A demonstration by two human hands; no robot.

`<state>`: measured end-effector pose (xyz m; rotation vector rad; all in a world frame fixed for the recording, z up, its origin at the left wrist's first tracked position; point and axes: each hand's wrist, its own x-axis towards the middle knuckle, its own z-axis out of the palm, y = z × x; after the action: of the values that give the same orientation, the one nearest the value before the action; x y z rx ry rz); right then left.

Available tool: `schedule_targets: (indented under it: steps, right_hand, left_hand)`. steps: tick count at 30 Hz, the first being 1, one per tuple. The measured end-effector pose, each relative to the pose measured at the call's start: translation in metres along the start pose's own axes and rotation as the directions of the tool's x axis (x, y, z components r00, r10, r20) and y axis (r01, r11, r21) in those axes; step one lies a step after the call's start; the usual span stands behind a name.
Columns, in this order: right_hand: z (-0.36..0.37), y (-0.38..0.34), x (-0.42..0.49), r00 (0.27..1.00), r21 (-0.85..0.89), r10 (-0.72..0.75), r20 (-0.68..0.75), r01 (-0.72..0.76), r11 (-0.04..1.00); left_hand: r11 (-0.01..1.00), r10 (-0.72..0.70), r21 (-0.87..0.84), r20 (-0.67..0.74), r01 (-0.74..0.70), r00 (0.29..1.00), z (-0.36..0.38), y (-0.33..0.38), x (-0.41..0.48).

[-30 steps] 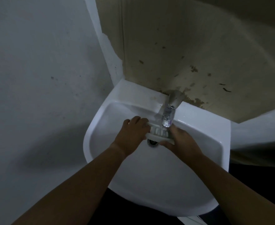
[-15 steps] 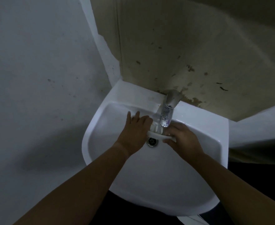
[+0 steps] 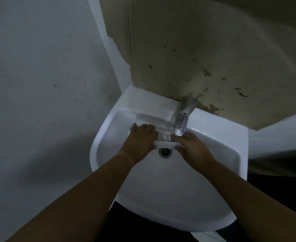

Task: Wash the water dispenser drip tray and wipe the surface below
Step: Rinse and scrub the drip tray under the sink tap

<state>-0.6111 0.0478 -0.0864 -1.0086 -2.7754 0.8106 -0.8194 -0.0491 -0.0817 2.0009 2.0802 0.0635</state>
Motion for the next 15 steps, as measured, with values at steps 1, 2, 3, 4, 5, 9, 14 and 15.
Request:
schedule_targets:
  steps: [1, 2, 3, 4, 5, 9, 14, 15]
  right_hand:
    - [0.0, 0.001, 0.0, 1.0, -0.001, -0.006, 0.0, 0.006, 1.0]
    - [0.001, 0.002, 0.001, 1.0, -0.01, -0.011, 0.005, 0.011, 1.0]
    - [0.002, 0.002, 0.002, 1.0, -0.022, -0.018, 0.012, 0.018, 1.0]
    - [0.002, 0.002, 0.003, 1.0, -0.034, -0.021, 0.022, 0.022, 0.999]
    - [0.003, 0.002, 0.004, 0.999, -0.035, -0.024, 0.025, 0.025, 0.999]
    - [0.009, -0.002, 0.004, 0.998, 0.09, 0.058, -0.012, -0.057, 0.994]
    - [0.019, 0.005, 0.001, 0.989, 0.173, 0.141, 0.045, -0.146, 0.974]
    - [0.019, 0.006, -0.001, 0.99, 0.181, 0.133, 0.047, -0.139, 0.974]
  left_hand:
    - [1.0, -0.004, -0.001, -0.005, 0.004, 1.0, -0.001, 0.001, 0.0]
    - [1.0, -0.007, 0.006, -0.005, 0.007, 1.0, -0.001, 0.003, 0.0]
    - [1.0, -0.014, 0.017, 0.001, 0.014, 1.0, 0.0, 0.005, 0.0]
    - [1.0, -0.023, 0.021, 0.008, 0.022, 1.0, 0.001, 0.006, 0.0]
    - [0.999, -0.033, 0.016, 0.012, 0.033, 0.999, 0.001, 0.006, -0.001]
    - [0.998, -0.069, -0.006, 0.039, 0.069, 0.997, -0.001, -0.004, -0.006]
    - [0.998, -0.066, -0.01, 0.015, 0.066, 0.998, -0.003, -0.018, -0.014]
    - [0.998, -0.062, -0.016, 0.007, 0.062, 0.998, -0.003, -0.017, -0.015]
